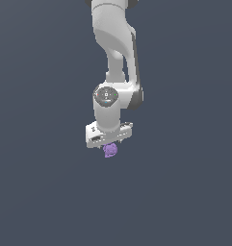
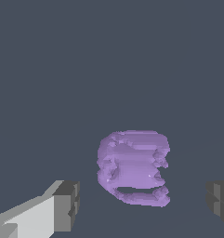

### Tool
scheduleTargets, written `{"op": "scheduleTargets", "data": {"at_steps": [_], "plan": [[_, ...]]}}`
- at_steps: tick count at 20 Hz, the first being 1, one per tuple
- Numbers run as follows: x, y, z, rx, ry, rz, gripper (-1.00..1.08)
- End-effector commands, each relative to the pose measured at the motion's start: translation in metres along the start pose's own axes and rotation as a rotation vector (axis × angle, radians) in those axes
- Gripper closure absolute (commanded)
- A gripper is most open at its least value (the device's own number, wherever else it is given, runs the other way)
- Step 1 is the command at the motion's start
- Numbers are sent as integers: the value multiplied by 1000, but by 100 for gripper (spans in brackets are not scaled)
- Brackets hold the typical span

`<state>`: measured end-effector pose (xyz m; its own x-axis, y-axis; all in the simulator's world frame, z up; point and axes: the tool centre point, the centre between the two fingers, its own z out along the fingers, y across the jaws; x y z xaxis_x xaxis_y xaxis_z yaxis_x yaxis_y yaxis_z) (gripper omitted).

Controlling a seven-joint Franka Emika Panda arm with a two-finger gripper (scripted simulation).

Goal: Pick up the object and move it to a goal position.

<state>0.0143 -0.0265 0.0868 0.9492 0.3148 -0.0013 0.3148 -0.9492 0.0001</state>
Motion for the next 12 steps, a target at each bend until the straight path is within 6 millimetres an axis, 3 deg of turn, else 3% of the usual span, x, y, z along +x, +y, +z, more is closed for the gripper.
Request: {"op": "scheduleTargets", "data": {"at_steps": [1, 5, 12], "plan": [[0, 0, 0, 0, 1, 0, -92], [0, 0, 9, 0, 1, -1, -92], [-1, -1, 44, 0, 1, -4, -92]]}}
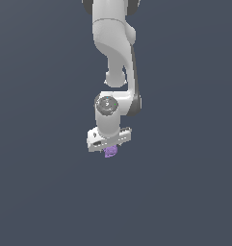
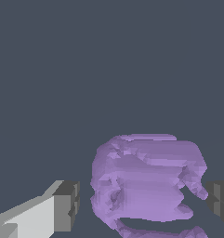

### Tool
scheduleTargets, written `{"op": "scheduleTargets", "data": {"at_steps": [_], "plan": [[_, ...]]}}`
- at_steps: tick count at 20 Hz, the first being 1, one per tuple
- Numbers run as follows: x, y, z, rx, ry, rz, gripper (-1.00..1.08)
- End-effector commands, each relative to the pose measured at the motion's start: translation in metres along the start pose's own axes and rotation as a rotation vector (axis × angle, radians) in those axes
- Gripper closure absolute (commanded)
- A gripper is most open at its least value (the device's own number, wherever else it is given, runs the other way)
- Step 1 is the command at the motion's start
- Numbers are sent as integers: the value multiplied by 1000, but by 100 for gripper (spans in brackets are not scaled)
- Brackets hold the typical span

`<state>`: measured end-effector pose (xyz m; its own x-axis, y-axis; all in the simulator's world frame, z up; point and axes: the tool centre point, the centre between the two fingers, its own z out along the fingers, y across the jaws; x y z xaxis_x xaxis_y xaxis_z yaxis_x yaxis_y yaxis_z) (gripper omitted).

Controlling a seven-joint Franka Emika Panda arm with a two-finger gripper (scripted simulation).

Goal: Pick up the object and move it to a goal position.

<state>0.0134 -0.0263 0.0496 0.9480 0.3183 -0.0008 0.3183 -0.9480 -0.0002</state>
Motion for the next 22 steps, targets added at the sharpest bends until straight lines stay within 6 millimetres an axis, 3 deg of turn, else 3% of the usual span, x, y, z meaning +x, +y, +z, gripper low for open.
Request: {"op": "scheduleTargets", "data": {"at_steps": [1, 5, 6, 22], "plan": [[0, 0, 10, 0, 1, -1, -92], [1, 0, 13, 0, 1, -1, -92], [1, 0, 13, 0, 1, -1, 108], [-3, 3, 5, -1, 2, -1, 108]]}}
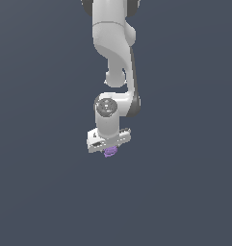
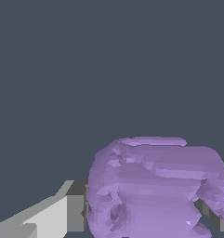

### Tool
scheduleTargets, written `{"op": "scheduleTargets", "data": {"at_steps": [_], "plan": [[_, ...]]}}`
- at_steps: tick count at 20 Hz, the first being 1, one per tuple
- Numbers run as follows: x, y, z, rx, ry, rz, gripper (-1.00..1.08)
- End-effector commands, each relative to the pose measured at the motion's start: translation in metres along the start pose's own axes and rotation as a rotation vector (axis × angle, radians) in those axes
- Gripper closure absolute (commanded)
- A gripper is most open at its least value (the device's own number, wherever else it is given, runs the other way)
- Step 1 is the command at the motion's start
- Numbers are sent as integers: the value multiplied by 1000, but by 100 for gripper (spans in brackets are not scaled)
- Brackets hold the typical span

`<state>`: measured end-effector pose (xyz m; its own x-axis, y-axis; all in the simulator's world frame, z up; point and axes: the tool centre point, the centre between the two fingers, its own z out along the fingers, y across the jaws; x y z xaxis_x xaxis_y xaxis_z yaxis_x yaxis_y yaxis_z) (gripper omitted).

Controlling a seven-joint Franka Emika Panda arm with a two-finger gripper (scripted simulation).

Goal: Pick up the object and move it to a goal position.

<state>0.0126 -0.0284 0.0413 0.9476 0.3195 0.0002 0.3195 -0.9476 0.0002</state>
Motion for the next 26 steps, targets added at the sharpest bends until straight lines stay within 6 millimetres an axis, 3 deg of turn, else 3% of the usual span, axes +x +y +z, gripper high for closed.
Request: {"op": "scheduleTargets", "data": {"at_steps": [1, 11, 26], "plan": [[-3, 2, -6, 0, 1, 0, 108], [-32, 15, -60, 0, 1, 0, 108], [-106, 50, -201, 2, 1, 0, 108]]}}
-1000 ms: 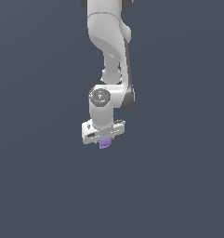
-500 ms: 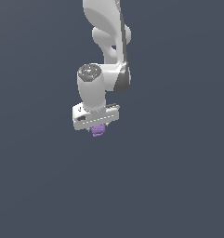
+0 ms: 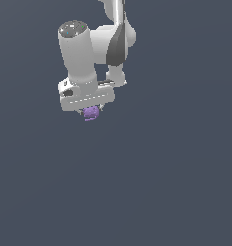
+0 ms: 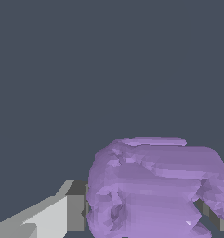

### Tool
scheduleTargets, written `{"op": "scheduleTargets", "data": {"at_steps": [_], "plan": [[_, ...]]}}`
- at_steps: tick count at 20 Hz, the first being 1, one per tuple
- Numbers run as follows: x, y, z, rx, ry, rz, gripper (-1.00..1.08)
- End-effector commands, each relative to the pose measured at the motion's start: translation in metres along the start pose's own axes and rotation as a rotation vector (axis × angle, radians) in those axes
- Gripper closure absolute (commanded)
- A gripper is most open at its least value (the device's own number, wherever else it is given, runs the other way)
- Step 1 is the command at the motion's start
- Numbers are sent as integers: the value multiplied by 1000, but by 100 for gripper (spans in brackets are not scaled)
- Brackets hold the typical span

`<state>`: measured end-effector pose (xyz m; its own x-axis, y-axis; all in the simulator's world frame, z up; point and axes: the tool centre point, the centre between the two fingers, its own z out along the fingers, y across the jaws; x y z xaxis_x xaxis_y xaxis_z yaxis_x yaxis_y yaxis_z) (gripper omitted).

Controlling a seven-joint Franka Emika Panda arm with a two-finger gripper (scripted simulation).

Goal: Pick up the object and move it to a goal position.

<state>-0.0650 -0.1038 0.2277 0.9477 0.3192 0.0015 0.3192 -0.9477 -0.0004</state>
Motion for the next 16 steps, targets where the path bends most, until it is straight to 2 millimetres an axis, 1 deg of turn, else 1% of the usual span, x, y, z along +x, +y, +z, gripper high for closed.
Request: {"op": "scheduleTargets", "data": {"at_steps": [1, 5, 9, 13, 16], "plan": [[-12, 6, -24, 1, 0, 0, 108], [-28, 14, -56, 1, 0, 0, 108], [-40, 21, -82, 1, 0, 0, 108], [-48, 26, -98, 1, -1, 0, 108], [-50, 28, -105, 0, -1, 0, 108]]}}
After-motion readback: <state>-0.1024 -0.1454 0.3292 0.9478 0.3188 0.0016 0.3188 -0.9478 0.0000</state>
